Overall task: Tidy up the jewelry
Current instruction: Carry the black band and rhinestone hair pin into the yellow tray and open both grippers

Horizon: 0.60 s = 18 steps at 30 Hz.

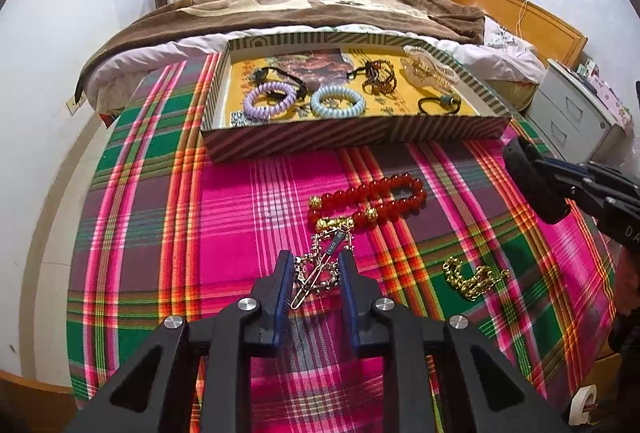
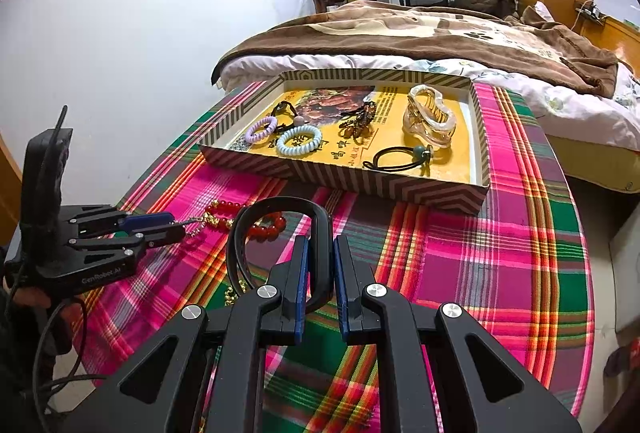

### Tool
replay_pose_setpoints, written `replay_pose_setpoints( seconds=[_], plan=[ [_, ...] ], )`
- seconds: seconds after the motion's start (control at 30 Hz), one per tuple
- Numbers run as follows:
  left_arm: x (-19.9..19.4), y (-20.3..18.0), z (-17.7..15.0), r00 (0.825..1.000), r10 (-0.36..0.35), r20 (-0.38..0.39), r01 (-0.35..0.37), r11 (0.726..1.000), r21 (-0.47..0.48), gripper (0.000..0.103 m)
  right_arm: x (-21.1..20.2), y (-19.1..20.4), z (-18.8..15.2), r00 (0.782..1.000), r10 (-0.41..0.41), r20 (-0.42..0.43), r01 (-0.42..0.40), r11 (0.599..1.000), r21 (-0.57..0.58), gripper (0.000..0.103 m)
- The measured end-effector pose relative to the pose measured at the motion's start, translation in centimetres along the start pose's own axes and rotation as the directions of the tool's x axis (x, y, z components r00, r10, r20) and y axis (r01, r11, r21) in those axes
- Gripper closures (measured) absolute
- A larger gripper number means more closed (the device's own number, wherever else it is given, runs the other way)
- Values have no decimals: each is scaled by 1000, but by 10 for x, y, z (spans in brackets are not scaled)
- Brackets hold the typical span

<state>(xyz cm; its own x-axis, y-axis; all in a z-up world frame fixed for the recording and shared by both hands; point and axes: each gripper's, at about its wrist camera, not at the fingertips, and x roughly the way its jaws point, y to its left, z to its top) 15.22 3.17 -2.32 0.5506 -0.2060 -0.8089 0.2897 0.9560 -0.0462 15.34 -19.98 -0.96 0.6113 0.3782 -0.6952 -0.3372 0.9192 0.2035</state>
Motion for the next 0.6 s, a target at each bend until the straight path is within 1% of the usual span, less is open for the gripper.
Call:
replay_pose_setpoints(
  seconds=[0.33, 0.6],
  plan=[
    [-14, -3, 14, 999, 9, 46, -10, 1000, 9, 80, -6, -1, 7, 1000, -13, 20, 13, 1000, -1, 90],
    [-22, 1, 41, 995, 10, 97, -11, 1000, 11, 80, -5, -8, 22, 999, -30, 46, 29, 1000, 7, 90]
  ],
)
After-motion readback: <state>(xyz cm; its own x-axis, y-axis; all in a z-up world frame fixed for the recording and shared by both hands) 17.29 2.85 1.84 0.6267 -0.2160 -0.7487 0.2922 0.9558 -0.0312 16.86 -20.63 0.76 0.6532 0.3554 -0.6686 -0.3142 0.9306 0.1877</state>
